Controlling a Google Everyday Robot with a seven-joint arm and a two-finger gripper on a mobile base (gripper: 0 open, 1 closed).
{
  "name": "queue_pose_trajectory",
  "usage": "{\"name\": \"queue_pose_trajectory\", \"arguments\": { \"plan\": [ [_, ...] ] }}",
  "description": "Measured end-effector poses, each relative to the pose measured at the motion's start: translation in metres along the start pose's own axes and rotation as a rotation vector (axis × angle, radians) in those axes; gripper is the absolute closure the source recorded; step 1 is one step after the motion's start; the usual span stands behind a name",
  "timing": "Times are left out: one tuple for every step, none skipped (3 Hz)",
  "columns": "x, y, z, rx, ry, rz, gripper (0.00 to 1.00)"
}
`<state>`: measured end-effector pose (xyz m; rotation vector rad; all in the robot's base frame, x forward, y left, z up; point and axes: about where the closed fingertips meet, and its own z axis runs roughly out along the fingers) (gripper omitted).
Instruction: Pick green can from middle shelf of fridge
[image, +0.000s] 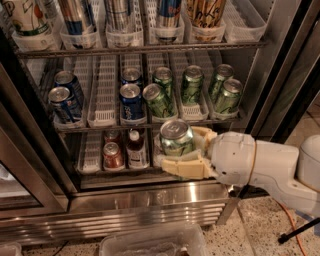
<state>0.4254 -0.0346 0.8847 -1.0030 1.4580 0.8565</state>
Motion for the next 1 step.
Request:
{"name": "queue_pose_trajectory", "arguments": {
  "plan": [
    [0.0000, 0.0022, 0.0008, -0.001, -0.002, 0.007, 1.00]
  ]
}}
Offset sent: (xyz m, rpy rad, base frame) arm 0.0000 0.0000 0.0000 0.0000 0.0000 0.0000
